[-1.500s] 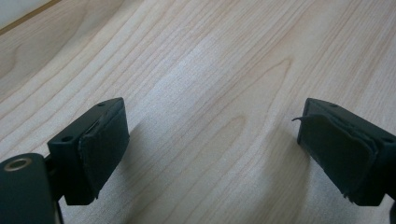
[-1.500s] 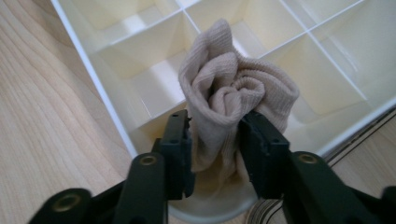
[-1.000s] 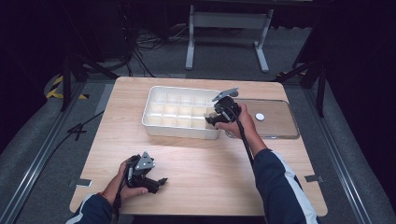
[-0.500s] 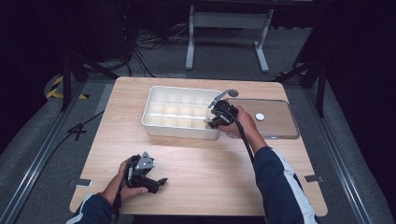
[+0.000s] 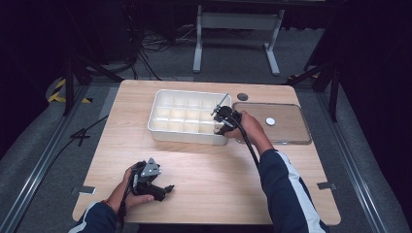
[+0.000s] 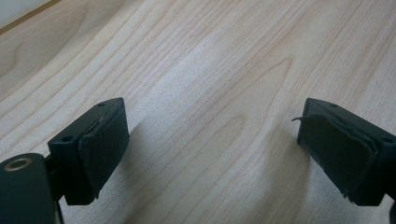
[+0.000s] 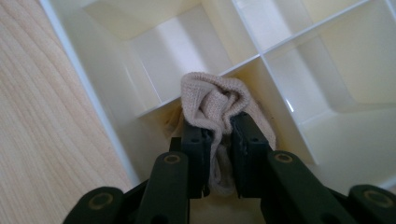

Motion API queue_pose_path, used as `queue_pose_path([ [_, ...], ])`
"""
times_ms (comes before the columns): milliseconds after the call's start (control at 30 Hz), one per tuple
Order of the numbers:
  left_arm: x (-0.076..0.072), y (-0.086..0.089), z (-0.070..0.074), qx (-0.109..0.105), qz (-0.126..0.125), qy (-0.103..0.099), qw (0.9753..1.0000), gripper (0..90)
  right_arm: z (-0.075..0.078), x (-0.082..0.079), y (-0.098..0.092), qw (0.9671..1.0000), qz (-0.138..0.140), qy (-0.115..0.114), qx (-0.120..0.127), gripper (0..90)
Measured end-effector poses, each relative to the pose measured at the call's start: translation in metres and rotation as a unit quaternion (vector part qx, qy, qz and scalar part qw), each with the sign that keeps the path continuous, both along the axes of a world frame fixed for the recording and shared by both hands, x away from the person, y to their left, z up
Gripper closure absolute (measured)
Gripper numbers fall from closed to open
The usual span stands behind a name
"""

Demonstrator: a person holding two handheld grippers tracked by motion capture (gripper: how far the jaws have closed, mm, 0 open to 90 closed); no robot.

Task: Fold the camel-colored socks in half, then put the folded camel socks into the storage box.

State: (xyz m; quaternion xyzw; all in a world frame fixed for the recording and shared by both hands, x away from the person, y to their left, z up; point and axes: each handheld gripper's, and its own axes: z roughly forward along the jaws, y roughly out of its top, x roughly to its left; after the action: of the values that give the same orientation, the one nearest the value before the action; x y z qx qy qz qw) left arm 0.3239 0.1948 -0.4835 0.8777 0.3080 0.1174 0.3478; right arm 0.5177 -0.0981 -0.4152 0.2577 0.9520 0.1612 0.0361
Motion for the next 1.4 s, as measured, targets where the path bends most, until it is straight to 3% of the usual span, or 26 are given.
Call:
queue_pose_path([
  [100, 0.0, 0.0, 0.0, 0.0, 0.0, 0.0, 1.0, 9.3, 0.001, 0.002, -0.004, 0.9999, 0.002, 0.004, 0.015, 75.3],
  [233, 0.0, 0.0, 0.0, -0.002, -0.003, 0.002, 1.0, 9.2, 0.003, -0.001, -0.011, 0.9992, 0.002, -0.007, 0.038, 74.0],
  [400, 0.001, 0.0, 0.0, -0.002, -0.003, 0.002, 1.0, 9.2, 0.005, -0.006, -0.013, 0.9989, 0.007, -0.018, 0.042, 71.6],
  [600, 0.001, 0.0, 0.0, -0.002, -0.005, 0.003, 1.0, 9.2, 0.014, -0.01, -0.019, 0.9972, -0.012, -0.042, 0.061, 61.8],
  [733, 0.001, 0.0, 0.0, 0.001, -0.008, 0.004, 1.0, 9.2, 0.02, -0.017, -0.024, 0.9945, -0.025, -0.061, 0.082, 56.7],
  [833, 0.002, 0.0, 0.0, 0.0, -0.01, 0.002, 0.9999, 8.9, 0.027, -0.024, -0.03, 0.9897, -0.034, -0.087, 0.108, 55.9],
  [1000, 0.002, -0.001, 0.0, 0.002, -0.009, 0.002, 1.0, 8.4, 0.035, -0.04, -0.043, 0.985, -0.022, -0.103, 0.137, 55.8],
  [1067, 0.002, -0.001, 0.0, 0.002, -0.008, 0.002, 1.0, 8.4, 0.038, -0.045, -0.046, 0.9853, -0.019, -0.11, 0.129, 54.2],
  [1200, 0.002, -0.001, 0.0, 0.002, -0.007, 0.002, 1.0, 8.4, 0.042, -0.056, -0.05, 0.9827, -0.01, -0.122, 0.139, 53.5],
  [1400, 0.002, -0.001, 0.0, 0.002, -0.008, 0.003, 1.0, 8.4, 0.045, -0.072, -0.054, 0.9831, 0.004, -0.136, 0.123, 50.3],
])
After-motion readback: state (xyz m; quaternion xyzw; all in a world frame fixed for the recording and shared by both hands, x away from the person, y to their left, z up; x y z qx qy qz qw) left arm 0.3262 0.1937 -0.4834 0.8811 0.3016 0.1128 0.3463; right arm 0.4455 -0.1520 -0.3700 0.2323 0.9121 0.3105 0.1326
